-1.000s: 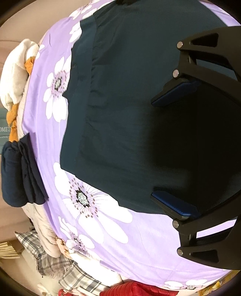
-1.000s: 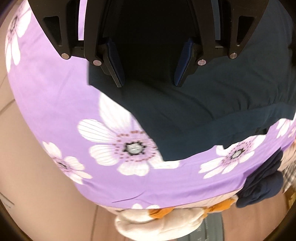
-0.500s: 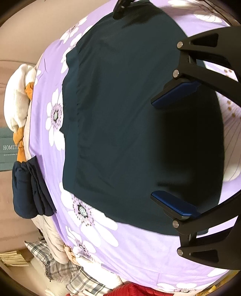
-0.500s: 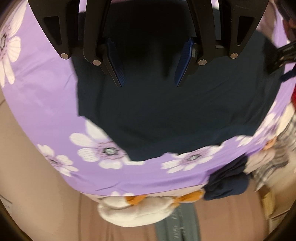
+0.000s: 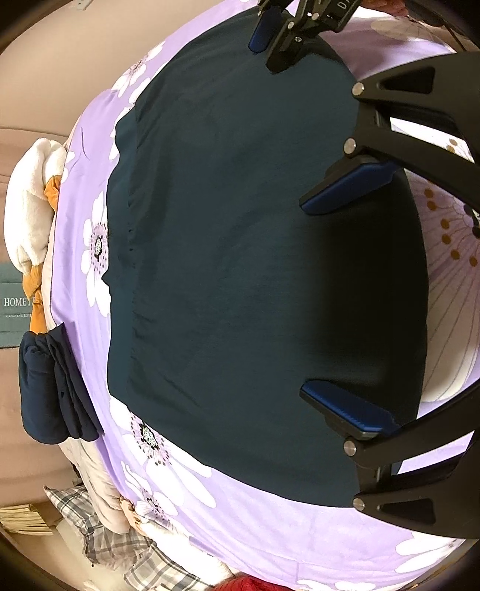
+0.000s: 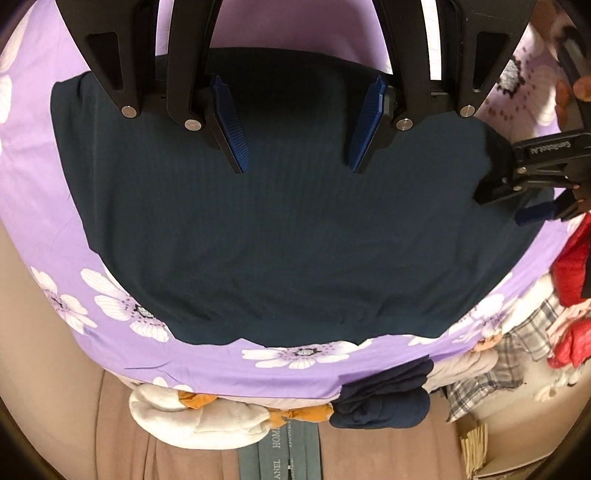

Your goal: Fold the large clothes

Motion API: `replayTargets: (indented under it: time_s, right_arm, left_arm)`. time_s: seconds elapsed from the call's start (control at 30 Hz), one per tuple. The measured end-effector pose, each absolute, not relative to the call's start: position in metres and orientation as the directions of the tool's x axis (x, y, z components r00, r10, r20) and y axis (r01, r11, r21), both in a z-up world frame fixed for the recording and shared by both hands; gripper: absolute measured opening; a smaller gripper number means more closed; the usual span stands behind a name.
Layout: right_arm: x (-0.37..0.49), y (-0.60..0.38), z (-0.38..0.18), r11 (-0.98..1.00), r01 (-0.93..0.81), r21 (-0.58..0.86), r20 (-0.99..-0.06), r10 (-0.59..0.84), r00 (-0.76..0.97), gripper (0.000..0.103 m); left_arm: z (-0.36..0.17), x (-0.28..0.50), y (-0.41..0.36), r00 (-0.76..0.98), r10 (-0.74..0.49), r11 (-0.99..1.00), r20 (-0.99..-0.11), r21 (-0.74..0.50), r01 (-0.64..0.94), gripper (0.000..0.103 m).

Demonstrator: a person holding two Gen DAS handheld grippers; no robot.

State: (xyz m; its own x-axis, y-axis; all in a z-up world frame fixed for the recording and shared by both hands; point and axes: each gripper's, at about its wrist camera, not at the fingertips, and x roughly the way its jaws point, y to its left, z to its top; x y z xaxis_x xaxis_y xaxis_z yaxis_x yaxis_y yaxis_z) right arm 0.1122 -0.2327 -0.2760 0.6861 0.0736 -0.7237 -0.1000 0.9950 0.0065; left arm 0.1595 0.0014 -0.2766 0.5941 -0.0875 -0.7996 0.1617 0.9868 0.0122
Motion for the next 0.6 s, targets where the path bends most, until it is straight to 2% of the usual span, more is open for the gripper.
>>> replayTargets:
  time_s: [0.6]
  right_arm:
    - [0.101, -0.237, -0.279, 0.998, -0.064, 0.004, -0.717, 0.047, 0.696, 0.056]
  left_arm:
    - [-0.281, 0.150, 0.005, 0.594, -0.073, 0.988, -0.801, 0.023, 0.152, 0.095]
